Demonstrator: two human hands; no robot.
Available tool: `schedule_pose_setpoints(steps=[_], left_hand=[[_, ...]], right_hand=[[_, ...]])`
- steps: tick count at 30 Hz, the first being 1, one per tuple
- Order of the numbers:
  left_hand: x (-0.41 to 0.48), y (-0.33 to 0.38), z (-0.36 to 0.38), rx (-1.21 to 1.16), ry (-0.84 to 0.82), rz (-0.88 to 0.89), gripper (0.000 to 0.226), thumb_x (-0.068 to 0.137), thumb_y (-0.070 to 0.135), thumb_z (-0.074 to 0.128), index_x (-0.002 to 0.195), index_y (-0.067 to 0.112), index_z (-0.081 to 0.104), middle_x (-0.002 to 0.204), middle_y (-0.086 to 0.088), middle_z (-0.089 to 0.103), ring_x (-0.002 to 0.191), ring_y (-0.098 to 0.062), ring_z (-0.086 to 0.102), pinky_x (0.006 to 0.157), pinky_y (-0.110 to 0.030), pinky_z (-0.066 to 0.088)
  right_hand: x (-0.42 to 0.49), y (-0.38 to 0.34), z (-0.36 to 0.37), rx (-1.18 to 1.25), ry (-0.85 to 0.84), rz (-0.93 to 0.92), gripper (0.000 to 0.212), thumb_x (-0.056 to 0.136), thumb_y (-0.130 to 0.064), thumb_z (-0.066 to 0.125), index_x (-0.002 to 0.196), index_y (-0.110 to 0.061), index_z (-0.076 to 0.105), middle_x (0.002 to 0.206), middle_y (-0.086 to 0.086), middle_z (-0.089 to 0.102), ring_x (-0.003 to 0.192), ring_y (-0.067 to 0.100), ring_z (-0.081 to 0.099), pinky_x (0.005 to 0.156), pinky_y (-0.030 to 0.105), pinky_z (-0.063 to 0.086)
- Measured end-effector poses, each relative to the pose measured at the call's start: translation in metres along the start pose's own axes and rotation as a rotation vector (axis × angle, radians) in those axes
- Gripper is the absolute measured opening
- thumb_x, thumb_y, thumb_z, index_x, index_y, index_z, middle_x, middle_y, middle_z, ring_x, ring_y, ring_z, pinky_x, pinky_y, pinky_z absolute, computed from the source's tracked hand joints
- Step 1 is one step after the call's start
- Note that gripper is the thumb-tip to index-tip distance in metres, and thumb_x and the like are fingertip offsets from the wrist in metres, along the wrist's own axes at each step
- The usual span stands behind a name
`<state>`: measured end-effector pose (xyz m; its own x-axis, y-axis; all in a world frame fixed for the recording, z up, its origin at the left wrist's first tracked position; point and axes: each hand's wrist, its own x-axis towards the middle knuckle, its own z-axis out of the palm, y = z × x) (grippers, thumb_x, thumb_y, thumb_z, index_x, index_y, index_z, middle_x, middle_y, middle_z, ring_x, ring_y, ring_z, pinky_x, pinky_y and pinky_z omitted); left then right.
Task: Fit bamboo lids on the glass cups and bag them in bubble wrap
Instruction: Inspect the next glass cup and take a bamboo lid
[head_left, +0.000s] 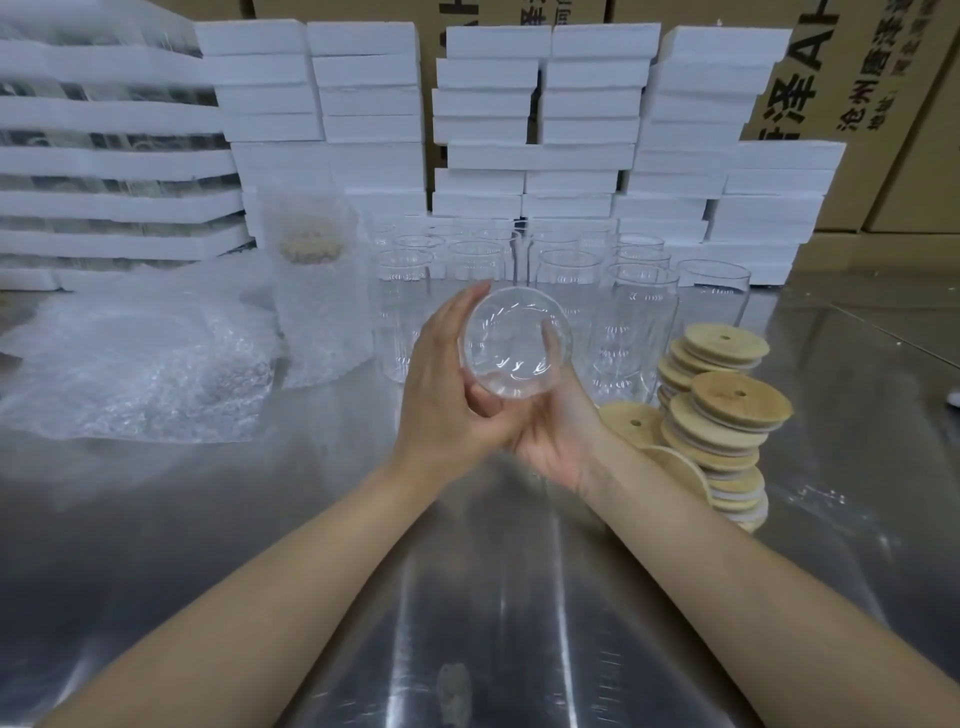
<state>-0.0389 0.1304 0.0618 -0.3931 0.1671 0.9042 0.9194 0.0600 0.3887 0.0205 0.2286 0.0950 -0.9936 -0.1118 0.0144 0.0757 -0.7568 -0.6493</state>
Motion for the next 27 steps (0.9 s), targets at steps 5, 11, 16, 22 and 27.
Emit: schedule_pose_setpoints(steps=[5, 11, 16, 22, 27], left_hand=[[-0.002, -0.004, 0.0, -0.052, 0.007, -0.001, 0.109, 0.066, 0.02, 0.084, 0.147, 0.039, 0.014, 0.144, 0.014, 0.04, 0.135, -0.015, 0.041, 0.109, -0.037, 0.037], [0.005, -0.007, -0.005, -0.172, -0.009, 0.125, 0.109, 0.065, 0.029, 0.088, 0.145, 0.036, 0.015, 0.146, -0.004, 0.038, 0.136, -0.027, 0.04, 0.111, -0.036, 0.033], [0.014, -0.007, -0.005, -0.218, -0.065, 0.291, 0.09, 0.076, 0.053, 0.073, 0.145, 0.029, 0.022, 0.152, 0.004, 0.03, 0.14, -0.033, 0.033, 0.111, -0.047, 0.032], [0.009, -0.004, -0.004, -0.327, -0.059, 0.079, 0.051, 0.1, 0.05, 0.035, 0.134, 0.013, 0.04, 0.144, -0.006, 0.039, 0.136, -0.031, 0.039, 0.104, -0.042, 0.04], [0.006, -0.002, -0.007, -0.239, -0.144, -0.133, 0.045, 0.097, 0.038, 0.043, 0.134, 0.013, 0.042, 0.138, -0.003, 0.043, 0.13, -0.018, 0.047, 0.101, -0.036, 0.046]], right_hand=[[0.002, -0.004, -0.003, -0.121, 0.049, 0.006, 0.071, 0.096, -0.066, 0.028, 0.122, -0.007, 0.058, 0.108, 0.014, 0.071, 0.089, 0.023, 0.073, 0.071, 0.029, 0.059], [0.002, -0.006, -0.001, -0.366, 0.08, -0.124, 0.08, 0.092, -0.071, 0.019, 0.145, -0.015, 0.038, 0.124, 0.025, 0.062, 0.113, 0.034, 0.063, 0.104, 0.043, 0.047], [0.003, -0.001, 0.003, -0.301, 0.148, -0.247, 0.084, 0.086, -0.077, 0.027, 0.146, -0.019, 0.036, 0.131, 0.024, 0.059, 0.12, 0.031, 0.06, 0.102, 0.042, 0.048], [0.0, -0.002, 0.002, -0.377, 0.247, -0.45, 0.076, 0.074, -0.073, 0.053, 0.13, -0.022, 0.062, 0.106, 0.009, 0.071, 0.093, 0.021, 0.072, 0.08, 0.034, 0.058], [0.004, -0.004, -0.006, -0.611, 0.289, -0.728, 0.084, 0.078, -0.044, 0.067, 0.146, -0.049, 0.018, 0.1, 0.001, 0.058, 0.095, 0.01, 0.067, 0.095, 0.037, 0.054]])
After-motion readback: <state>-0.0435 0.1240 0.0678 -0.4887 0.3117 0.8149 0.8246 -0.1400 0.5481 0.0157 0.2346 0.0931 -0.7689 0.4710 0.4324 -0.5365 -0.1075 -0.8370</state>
